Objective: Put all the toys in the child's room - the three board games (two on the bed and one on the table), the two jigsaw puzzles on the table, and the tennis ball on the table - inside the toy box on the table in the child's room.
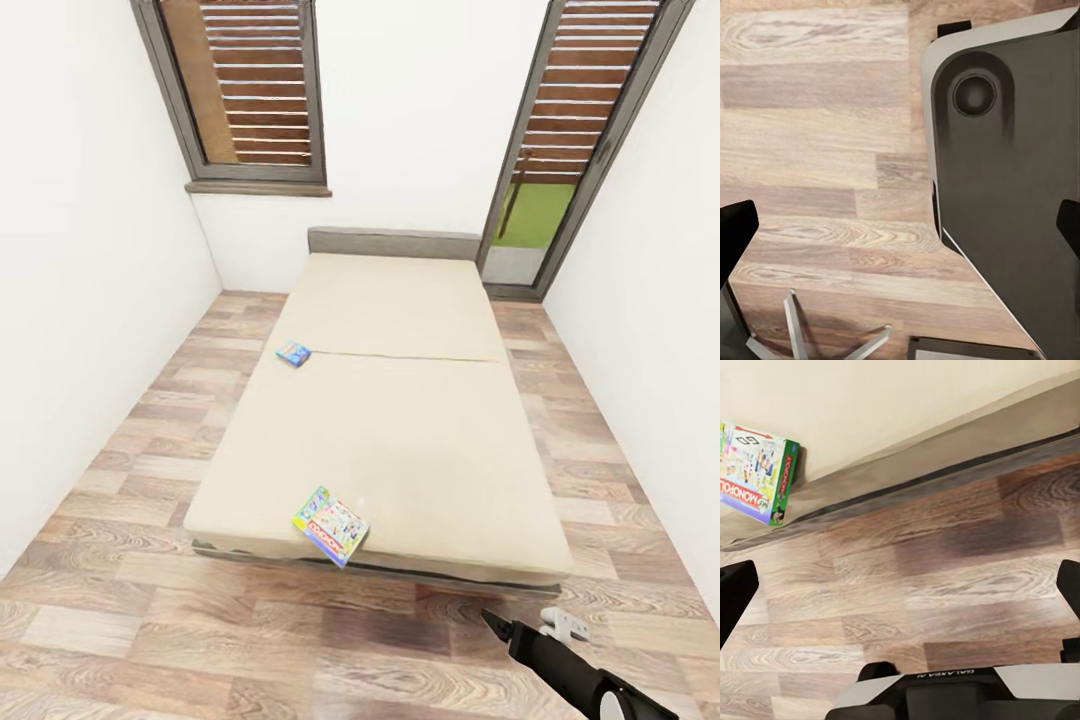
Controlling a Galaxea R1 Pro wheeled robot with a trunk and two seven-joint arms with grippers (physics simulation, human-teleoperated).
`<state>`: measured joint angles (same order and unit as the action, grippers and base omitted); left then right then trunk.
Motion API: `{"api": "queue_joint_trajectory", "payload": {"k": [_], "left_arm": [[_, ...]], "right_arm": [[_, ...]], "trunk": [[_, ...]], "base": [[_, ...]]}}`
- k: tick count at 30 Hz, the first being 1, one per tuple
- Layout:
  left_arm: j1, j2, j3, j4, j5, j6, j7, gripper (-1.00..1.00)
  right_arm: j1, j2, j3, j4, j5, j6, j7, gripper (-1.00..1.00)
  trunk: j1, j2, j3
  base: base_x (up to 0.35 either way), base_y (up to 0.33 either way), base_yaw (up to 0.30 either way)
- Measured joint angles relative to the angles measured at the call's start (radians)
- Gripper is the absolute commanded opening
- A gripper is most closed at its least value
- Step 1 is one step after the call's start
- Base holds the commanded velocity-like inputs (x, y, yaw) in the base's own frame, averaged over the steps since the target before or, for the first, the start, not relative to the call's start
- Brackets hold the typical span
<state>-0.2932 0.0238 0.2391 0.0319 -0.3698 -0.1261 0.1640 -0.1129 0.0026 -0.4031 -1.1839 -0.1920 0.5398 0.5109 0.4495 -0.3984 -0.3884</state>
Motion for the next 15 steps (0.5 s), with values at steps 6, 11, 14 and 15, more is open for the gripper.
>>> {"api": "queue_joint_trajectory", "payload": {"k": [6, 11, 14, 15], "left_arm": [[0.000, 0.000, 0.000, 0.000, 0.000, 0.000, 0.000, 1.00], [0.000, 0.000, 0.000, 0.000, 0.000, 0.000, 0.000, 1.00], [0.000, 0.000, 0.000, 0.000, 0.000, 0.000, 0.000, 1.00], [0.000, 0.000, 0.000, 0.000, 0.000, 0.000, 0.000, 1.00]], "right_arm": [[0.000, 0.001, 0.000, 0.010, 0.000, -0.022, 0.000, 1.00], [0.000, 0.002, 0.001, 0.031, 0.000, -0.052, 0.000, 1.00], [0.000, 0.003, 0.002, 0.041, 0.001, -0.061, 0.000, 1.00], [0.000, 0.003, 0.002, 0.043, 0.001, -0.062, 0.000, 1.00]], "trunk": [[0.000, 0.000, 0.010], [0.000, 0.000, 0.018], [0.000, 0.000, 0.023], [0.000, 0.000, 0.025]], "base": [[0.000, 0.000, 0.070], [0.000, 0.000, 0.070], [0.000, 0.000, 0.070], [0.000, 0.000, 0.071]]}}
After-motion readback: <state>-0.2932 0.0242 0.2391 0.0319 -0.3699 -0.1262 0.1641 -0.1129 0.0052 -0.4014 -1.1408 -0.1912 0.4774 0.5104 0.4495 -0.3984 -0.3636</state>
